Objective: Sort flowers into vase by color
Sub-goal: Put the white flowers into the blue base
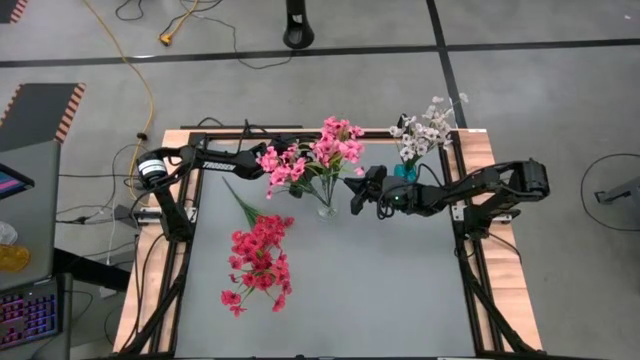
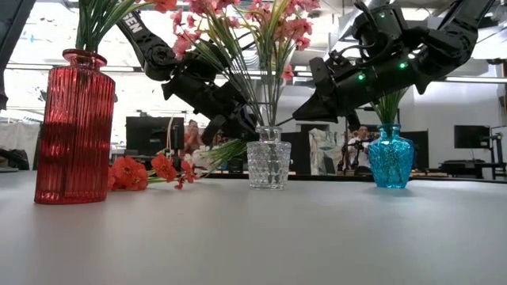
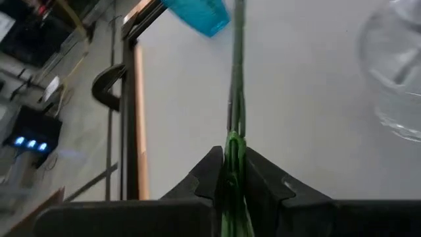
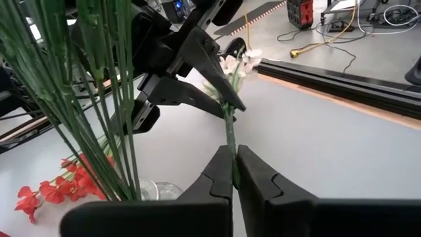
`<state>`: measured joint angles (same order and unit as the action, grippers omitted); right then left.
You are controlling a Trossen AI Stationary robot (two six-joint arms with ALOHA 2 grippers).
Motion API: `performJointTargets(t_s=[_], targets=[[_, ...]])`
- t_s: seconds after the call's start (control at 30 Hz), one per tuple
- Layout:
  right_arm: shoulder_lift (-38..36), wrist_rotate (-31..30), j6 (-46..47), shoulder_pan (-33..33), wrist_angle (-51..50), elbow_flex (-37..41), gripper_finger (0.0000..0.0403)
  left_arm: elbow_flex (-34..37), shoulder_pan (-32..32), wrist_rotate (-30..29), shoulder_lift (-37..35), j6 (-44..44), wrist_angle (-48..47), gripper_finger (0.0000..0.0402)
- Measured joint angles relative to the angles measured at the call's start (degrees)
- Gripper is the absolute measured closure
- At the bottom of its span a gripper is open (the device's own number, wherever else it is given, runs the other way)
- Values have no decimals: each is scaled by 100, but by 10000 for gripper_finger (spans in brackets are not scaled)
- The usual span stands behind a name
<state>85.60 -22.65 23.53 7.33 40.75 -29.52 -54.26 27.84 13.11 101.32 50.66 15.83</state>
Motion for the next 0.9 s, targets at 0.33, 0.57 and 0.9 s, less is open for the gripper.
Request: performJointTargets(t_s=[0.33, 0.57, 0.9], targets=[[-104, -273, -20, -87, -96, -2, 371, 0, -186, -906, -2, -468, 15, 284], [-574, -948, -151, -317, -850, -2, 370, 0, -187, -1100, -11, -922, -15, 281], [-1394, -1605, -151, -612, -2121, -2, 370, -1, -187, -1253, -26, -1066, -329, 283]])
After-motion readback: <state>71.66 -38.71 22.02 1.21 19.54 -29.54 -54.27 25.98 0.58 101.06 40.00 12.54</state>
